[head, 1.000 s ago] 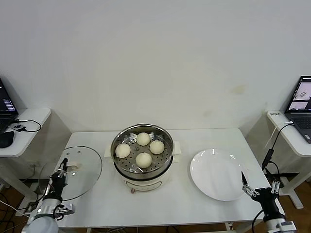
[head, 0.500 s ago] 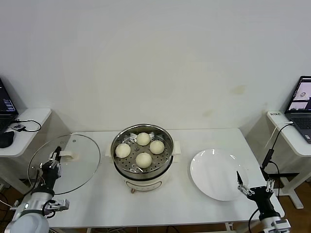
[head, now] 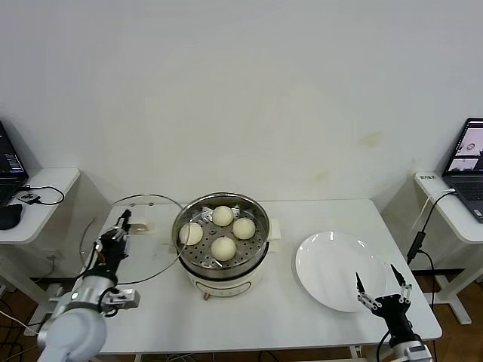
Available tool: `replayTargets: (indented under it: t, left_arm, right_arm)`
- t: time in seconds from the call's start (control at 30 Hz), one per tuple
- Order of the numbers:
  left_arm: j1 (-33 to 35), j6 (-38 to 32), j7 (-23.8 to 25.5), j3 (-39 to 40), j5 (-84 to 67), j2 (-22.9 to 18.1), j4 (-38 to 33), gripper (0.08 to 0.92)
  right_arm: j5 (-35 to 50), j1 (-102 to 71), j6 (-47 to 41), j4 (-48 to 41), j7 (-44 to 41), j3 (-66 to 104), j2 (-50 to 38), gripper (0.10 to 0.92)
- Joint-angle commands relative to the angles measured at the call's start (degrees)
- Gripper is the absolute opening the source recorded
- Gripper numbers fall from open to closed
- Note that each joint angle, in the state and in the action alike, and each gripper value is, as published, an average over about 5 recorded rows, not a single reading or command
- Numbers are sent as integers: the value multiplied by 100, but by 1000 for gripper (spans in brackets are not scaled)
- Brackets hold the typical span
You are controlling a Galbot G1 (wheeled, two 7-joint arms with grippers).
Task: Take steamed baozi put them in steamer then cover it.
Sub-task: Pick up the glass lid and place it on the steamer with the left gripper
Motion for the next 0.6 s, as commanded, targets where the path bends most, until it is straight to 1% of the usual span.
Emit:
replayTargets:
  t: [0.03, 0.13, 0.27, 0.47, 0.6]
  left_arm:
    - [-1315, 796, 795, 1475, 729, -459, 90, 141]
    - [-1537, 881, 999, 1637, 1113, -786, 195, 141]
    - [-1811, 977, 1159, 1875, 1477, -1311, 375, 141]
    - [-2004, 1005, 1207, 2219, 1875, -2055, 641, 141]
    - [-2057, 976, 1173, 2361, 2074, -2381, 870, 141]
  right_arm:
    - [-822, 53, -19, -3, 316, -27, 249, 823]
    - [-1060, 118, 19, -117, 412, 23, 242, 823]
    - [-1110, 160, 30, -215, 444, 25, 222, 823]
    - [-1097, 178, 52, -321, 449, 7, 222, 823]
    - [-1087, 178, 64, -369, 448, 6, 195, 823]
